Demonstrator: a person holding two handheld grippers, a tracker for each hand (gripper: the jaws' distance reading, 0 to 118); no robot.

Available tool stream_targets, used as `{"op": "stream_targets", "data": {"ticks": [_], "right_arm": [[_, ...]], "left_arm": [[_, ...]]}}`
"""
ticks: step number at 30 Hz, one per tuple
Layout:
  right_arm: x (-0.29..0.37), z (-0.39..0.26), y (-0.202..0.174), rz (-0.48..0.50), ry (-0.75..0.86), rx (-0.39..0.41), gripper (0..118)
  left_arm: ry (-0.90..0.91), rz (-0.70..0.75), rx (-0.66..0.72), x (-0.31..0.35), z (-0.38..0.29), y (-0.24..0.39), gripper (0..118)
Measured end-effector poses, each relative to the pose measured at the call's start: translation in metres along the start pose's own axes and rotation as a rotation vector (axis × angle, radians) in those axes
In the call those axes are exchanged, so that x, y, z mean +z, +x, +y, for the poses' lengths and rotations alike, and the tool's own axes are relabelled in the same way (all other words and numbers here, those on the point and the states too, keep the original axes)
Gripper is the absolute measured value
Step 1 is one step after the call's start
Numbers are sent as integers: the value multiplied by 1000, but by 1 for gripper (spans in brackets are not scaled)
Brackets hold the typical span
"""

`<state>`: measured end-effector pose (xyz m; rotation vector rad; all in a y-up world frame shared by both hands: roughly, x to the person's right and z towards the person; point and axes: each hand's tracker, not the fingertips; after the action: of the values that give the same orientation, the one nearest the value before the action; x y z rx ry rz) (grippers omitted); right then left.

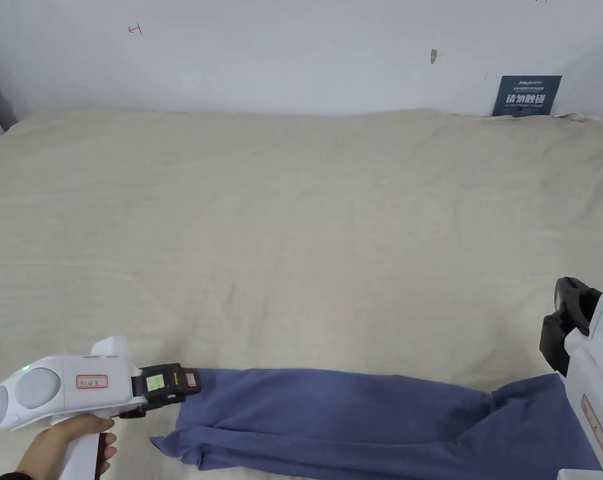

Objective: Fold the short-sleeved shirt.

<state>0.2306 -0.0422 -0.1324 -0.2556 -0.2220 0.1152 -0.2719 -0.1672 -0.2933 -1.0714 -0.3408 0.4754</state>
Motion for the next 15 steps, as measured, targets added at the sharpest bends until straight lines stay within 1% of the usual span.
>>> {"op": "stream_targets", "data": {"ticks": [9,10,13,14,15], "right_arm": [[-11,-10,-1,-11,-51,11,0],[-11,-10,0,-11,-54,10,0],[-13,-11,2,-16,-61,14,0],[-13,-12,3,-18,-64,15,0],[-14,-12,4,-20,-65,13,0]], "left_arm": [[-96,-46,37,-39,-2,-19,77],[-100,-44,36,-46,0,-27,77],[-101,-66,12,-47,1,-24,75],[-105,-72,5,-48,0,-22,72],[-109,-82,-2,-50,0,-20,66]]}}
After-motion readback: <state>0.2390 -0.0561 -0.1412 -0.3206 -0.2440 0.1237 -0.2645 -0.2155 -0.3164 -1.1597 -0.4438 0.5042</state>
